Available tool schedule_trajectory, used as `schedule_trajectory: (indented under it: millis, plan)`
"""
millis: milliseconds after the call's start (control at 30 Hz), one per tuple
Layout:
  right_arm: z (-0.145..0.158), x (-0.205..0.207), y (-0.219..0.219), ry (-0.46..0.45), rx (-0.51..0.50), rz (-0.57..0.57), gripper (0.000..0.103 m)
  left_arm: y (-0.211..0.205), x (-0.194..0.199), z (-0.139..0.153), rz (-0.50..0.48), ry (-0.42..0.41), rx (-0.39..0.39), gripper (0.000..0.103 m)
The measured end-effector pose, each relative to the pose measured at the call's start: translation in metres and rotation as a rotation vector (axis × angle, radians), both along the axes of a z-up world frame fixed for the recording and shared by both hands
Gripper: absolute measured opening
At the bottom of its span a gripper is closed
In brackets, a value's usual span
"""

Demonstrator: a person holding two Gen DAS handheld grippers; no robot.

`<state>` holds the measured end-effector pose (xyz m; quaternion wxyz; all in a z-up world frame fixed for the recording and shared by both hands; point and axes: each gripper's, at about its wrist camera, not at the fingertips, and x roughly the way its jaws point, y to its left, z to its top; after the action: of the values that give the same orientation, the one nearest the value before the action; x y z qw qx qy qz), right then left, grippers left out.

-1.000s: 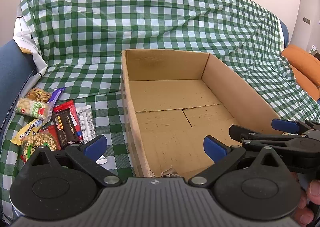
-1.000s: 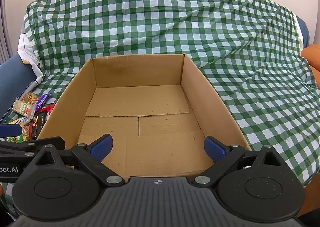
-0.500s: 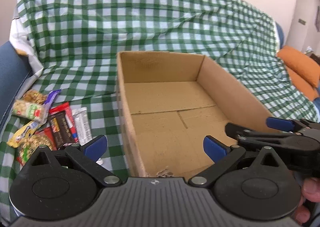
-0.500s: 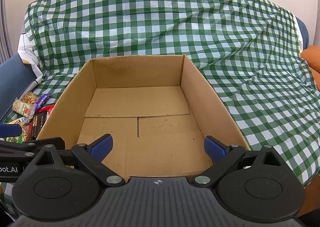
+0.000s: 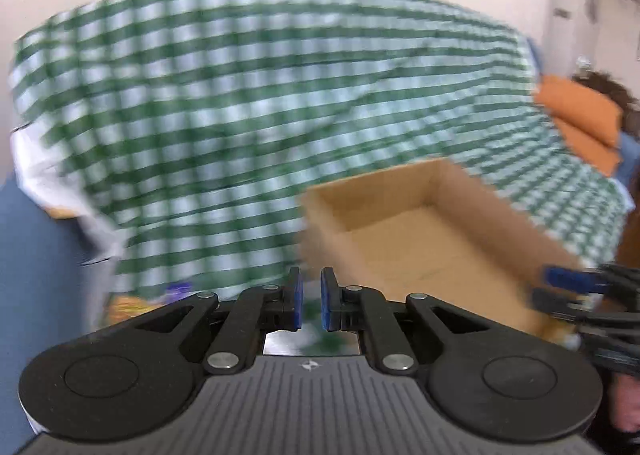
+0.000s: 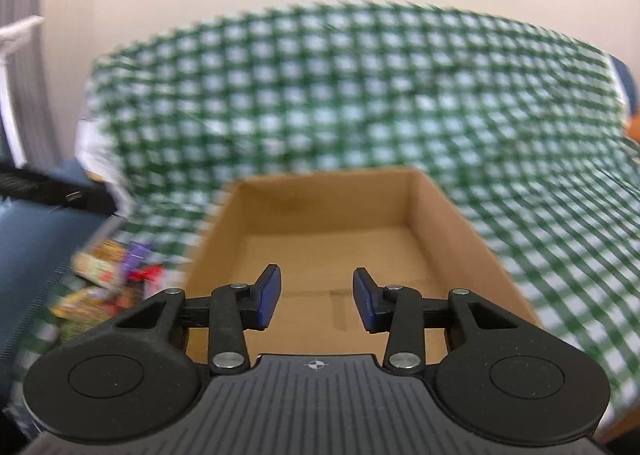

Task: Organize snacks
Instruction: 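Move both tools to the snack pile and lower onto the bars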

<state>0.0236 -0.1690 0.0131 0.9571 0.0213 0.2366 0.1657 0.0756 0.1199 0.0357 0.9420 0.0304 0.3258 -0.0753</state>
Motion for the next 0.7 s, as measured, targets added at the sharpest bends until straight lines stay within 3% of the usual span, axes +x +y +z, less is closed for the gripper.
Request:
schedule_trajectory:
  millis: [133,167,200,233,367,500,567,700]
  plan:
    - [0.015,-0.008,0.039,-0.012,0.023,0.16,0.042,0.069,0.011,-0.055,0.198,0.109,-0.102,0.01]
    - [0.018,-0.012,0.051,-0.016,0.013,0.192,0.042,0.082,0.01,-0.077,0.234,0.174,-0.127,0.011]
    - [0.021,-0.014,0.062,-0.015,-0.001,0.223,0.042,0.091,0.021,-0.09,0.292,0.317,-0.068,0.009]
    - [0.021,-0.014,0.074,-0.012,-0.022,0.25,0.042,0.095,0.022,-0.096,0.347,0.338,-0.016,0.009]
    - [0.003,-0.008,0.134,0.035,-0.141,0.327,0.042,0.099,0.027,-0.096,0.338,0.308,-0.07,0.012]
    - [-0.031,-0.001,0.172,0.108,-0.214,0.341,0.043,0.092,0.034,-0.096,0.322,0.285,-0.01,0.019]
    - [-0.051,0.002,0.183,0.118,-0.276,0.324,0.045,0.098,0.037,-0.1,0.338,0.289,-0.005,0.038]
    - [-0.088,0.021,0.197,0.199,-0.359,0.294,0.048,0.112,0.046,-0.112,0.375,0.344,0.001,0.057]
